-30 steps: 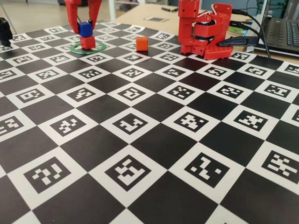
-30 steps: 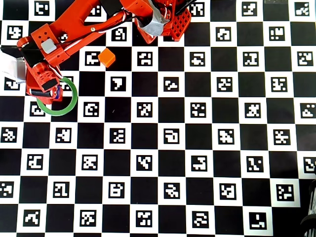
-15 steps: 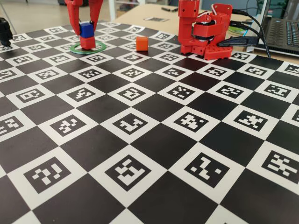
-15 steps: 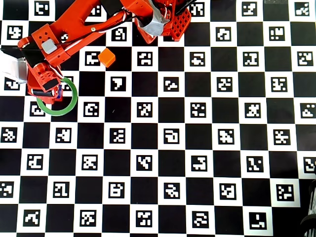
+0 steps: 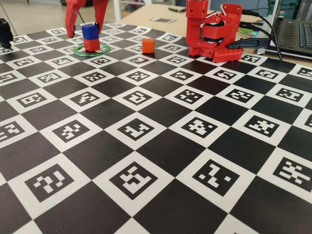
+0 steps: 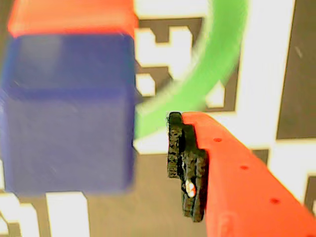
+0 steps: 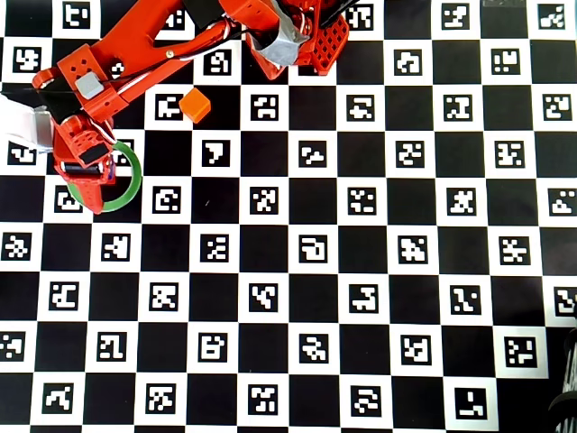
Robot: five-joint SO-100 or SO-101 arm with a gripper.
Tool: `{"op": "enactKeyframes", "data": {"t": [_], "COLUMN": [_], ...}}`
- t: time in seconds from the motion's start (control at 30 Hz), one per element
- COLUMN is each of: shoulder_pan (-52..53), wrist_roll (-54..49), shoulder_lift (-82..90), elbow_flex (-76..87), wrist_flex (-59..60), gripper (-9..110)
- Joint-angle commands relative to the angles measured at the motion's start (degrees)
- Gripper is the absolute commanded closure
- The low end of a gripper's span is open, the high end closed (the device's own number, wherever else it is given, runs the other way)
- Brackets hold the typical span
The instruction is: Grab the red cube then put it in the green circle then put the blue cube on top and finally the orange cube on top
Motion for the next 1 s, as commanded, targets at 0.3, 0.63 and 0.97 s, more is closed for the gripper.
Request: {"op": "enactKeyframes", "data": {"t": [0.3,0.63,0.97], "shoulder_pan": [-0.1,0.8,2.1], "wrist_roll": [4.5,6.2,0.0], "shoulder_lift": [19.9,37.9,50.2], "elbow_flex": [-7.8,12.2,32.3], "wrist_flex": [16.9,16.2,10.8], "gripper": [53,53,53]}}
